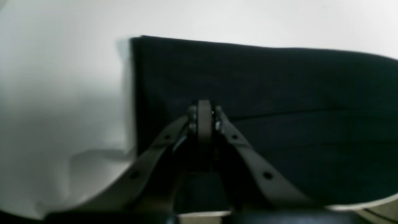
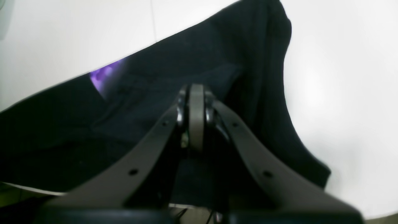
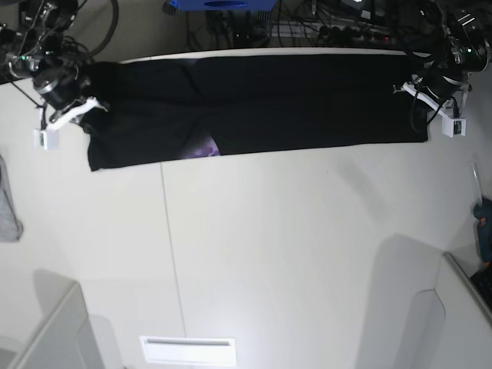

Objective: Fold the T-shirt properly
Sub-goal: 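Lay the folded hem at the collar edge and open both grippers, then grasp both ends of the folded black strip and straighten it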

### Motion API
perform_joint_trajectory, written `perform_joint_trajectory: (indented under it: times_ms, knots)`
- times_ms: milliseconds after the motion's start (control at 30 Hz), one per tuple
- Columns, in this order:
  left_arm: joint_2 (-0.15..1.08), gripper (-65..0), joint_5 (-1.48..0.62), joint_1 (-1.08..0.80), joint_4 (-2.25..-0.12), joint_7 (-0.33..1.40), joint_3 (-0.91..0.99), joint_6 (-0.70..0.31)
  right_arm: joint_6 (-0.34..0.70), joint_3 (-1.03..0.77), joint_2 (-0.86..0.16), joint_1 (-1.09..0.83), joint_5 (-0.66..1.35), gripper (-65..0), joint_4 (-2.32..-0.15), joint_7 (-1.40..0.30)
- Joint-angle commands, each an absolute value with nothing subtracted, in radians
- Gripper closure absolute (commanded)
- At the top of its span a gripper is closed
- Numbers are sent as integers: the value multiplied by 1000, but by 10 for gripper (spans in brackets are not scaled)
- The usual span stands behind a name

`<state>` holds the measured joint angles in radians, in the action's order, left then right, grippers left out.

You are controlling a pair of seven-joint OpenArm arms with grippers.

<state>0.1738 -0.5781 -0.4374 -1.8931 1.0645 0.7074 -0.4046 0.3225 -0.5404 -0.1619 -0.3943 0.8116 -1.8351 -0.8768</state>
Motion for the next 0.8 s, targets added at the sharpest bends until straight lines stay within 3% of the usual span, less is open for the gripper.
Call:
perform_joint_trajectory:
  times_ms: [0, 300, 467, 767]
  knots:
    - [176, 0, -564, -433, -1905, 1056, 713, -409, 331, -530, -173, -383, 828, 0, -1825, -862]
    - [163, 0, -444, -381, -1728, 1007, 661, -412, 331, -483, -157, -318, 567, 0, -1621, -782]
    - [165, 0, -394, -374, -1656, 923, 593, -410, 331, -478, -157, -318, 550, 0, -1567, -733]
    - [163, 0, -328, -255, -1606, 931, 579, -409, 321, -486, -154, -223, 547, 0, -1515, -716]
